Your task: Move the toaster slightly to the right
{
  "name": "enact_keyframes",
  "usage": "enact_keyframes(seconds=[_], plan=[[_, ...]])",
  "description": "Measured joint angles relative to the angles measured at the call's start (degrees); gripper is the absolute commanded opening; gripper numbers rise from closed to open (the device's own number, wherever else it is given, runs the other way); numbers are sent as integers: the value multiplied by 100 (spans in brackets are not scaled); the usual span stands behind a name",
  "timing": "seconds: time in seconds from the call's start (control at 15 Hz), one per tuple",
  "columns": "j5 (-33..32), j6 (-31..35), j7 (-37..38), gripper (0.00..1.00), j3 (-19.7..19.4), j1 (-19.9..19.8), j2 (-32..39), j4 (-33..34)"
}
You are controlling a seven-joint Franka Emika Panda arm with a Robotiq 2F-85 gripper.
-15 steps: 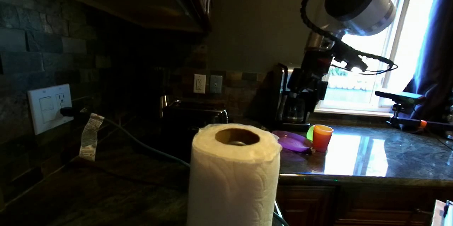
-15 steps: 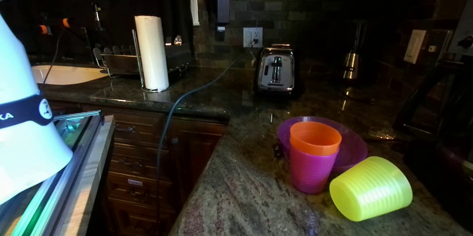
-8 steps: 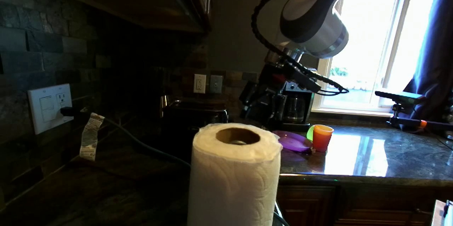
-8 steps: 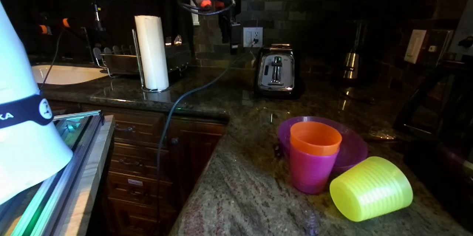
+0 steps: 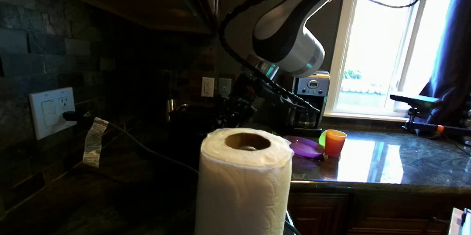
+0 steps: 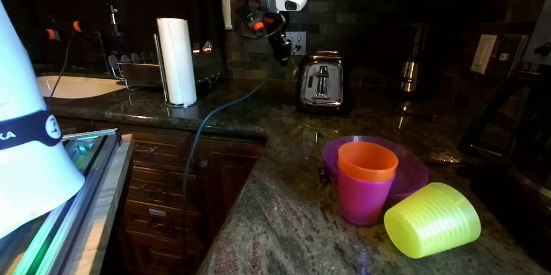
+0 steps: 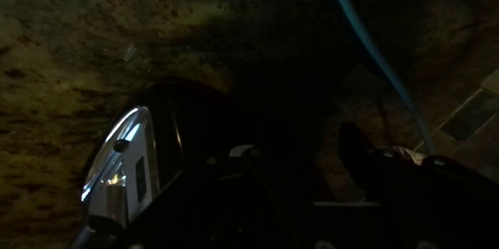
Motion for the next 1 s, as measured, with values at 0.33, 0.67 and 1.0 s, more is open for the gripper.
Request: enact_keyframes(seconds=[0.33,0.67,1.0], plan=[[-861,880,752,5,-41,57,685,267],[-1293,1125,1014,1,-436,452,1097,474],[-1336,1125,1014,0,-428,430,1101,518]])
